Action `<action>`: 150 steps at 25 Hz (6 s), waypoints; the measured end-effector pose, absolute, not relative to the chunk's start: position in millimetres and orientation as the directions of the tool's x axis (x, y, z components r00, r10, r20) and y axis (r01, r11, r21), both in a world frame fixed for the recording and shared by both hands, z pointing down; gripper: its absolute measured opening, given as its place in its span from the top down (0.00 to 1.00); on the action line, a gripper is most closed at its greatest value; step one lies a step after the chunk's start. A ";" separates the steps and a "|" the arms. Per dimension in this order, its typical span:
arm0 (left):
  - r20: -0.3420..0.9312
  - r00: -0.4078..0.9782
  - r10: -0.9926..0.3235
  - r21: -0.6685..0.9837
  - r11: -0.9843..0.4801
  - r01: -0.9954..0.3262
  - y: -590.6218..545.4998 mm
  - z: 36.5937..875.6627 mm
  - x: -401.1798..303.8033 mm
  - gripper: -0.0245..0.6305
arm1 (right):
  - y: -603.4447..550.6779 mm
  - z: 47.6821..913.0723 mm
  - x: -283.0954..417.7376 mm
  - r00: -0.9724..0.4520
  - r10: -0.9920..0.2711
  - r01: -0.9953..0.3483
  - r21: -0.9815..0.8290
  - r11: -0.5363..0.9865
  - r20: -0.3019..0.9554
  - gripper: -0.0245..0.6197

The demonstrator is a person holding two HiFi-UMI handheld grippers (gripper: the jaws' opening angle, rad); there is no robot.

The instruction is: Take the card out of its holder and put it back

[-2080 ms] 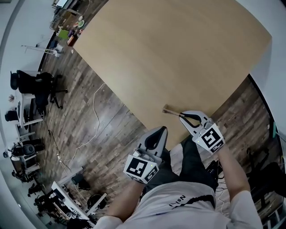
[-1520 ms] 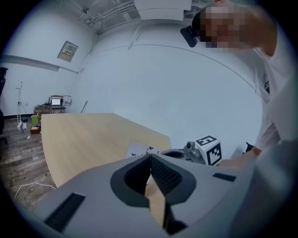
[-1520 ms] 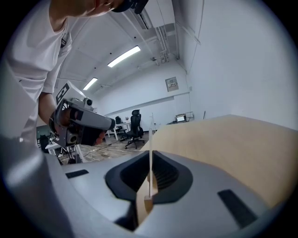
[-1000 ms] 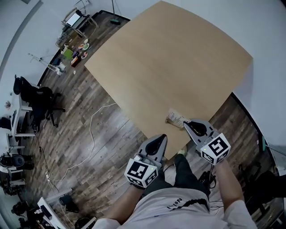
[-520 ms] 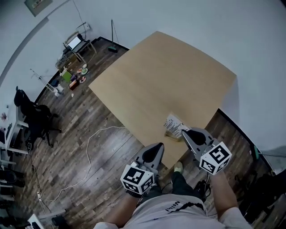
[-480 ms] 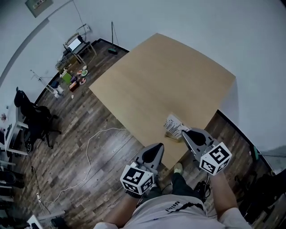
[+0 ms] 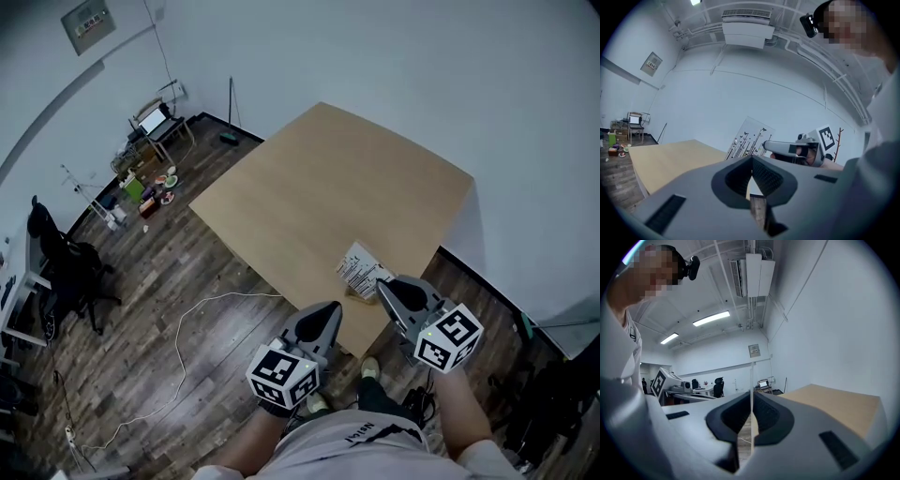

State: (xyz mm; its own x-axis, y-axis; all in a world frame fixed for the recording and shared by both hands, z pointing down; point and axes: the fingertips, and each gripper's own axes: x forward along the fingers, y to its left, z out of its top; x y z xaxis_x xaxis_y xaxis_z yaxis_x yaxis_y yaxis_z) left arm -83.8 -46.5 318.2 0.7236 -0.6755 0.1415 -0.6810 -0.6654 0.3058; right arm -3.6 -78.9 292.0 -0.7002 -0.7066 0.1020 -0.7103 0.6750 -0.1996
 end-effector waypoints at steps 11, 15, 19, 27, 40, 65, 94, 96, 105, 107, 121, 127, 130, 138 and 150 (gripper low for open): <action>0.130 0.751 -0.647 0.282 -0.702 -0.654 -23.3 298.2 -93.7 0.94 | -50.2 276.8 -14.7 -0.671 -0.738 -0.735 -0.207 0.646 0.077 0.92; 0.132 0.747 -0.652 0.281 -0.698 -0.659 -18.1 302.8 -97.7 0.94 | -43.0 280.5 -14.3 -0.662 -0.746 -0.741 -0.208 0.638 0.074 0.92; 0.131 0.746 -0.653 0.293 -0.693 -0.659 -15.4 304.9 -97.1 0.94 | -39.8 282.6 -9.9 -0.658 -0.749 -0.744 -0.215 0.632 0.079 0.92; 0.167 0.733 -0.660 0.333 -0.662 -0.672 -36.2 331.5 -91.0 0.94 | -58.9 308.2 7.4 -0.675 -0.730 -0.732 -0.227 0.643 0.106 0.92; 0.196 0.669 -0.717 0.354 -0.584 -0.730 -83.8 368.6 -64.2 0.94 | -109.4 355.6 41.5 -0.778 -0.618 -0.627 -0.219 0.748 0.117 0.92; 0.381 0.537 -0.753 0.375 -0.405 -0.834 -125.4 466.7 -34.7 0.94 | -165.4 535.4 53.2 -0.880 -0.402 -0.460 -0.236 0.856 0.254 0.92; 0.424 0.498 -0.756 0.374 -0.354 -0.857 -117.1 488.9 -40.4 0.94 | -163.0 586.9 38.7 -0.897 -0.312 -0.392 -0.241 0.888 0.312 0.92; 0.425 0.500 -0.755 0.376 -0.355 -0.856 -118.2 489.1 -41.6 0.94 | -163.6 589.3 37.0 -0.896 -0.317 -0.399 -0.253 0.881 0.310 0.92; 0.426 0.508 -0.749 0.380 -0.361 -0.852 -121.6 486.7 -45.1 0.94 | -157.0 601.5 29.8 -0.868 -0.306 -0.407 -0.210 0.889 0.390 0.92; 0.424 0.511 -0.748 0.380 -0.365 -0.850 -121.0 485.9 -45.2 0.94 | -155.8 607.6 29.8 -0.859 -0.299 -0.410 -0.209 0.888 0.417 0.92; 0.393 0.545 -0.741 0.386 -0.405 -0.829 -114.8 484.1 -46.8 0.94 | -148.8 610.6 42.4 -0.791 -0.327 -0.481 -0.194 0.855 0.518 0.83; 0.370 0.584 -0.722 0.388 -0.451 -0.804 -108.9 474.6 -46.1 0.94 | -148.6 578.1 55.2 -0.720 -0.467 -0.609 -0.146 0.779 0.513 0.84; 0.361 0.608 -0.707 0.384 -0.482 -0.788 -102.5 467.5 -43.2 0.94 | -142.0 552.8 52.9 -0.707 -0.524 -0.652 -0.151 0.743 0.475 0.84; 0.321 0.656 -0.684 0.369 -0.547 -0.751 -84.2 432.9 -49.9 0.94 | -110.4 479.6 22.0 -0.688 -0.620 -0.707 -0.157 0.689 0.377 0.88; 0.228 0.725 -0.650 0.334 -0.647 -0.685 -46.2 370.6 -60.6 0.94 | -57.5 389.7 -12.2 -0.637 -0.726 -0.770 -0.176 0.613 0.259 0.93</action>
State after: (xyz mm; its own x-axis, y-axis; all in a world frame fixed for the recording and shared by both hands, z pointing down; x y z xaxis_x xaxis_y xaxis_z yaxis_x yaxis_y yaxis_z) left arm -60.6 -46.2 370.6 0.7249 -0.6501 0.2276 -0.6853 -0.6472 0.3339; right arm -12.2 -57.5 389.7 -0.6371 -0.7259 0.2592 -0.7701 0.6132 -0.1758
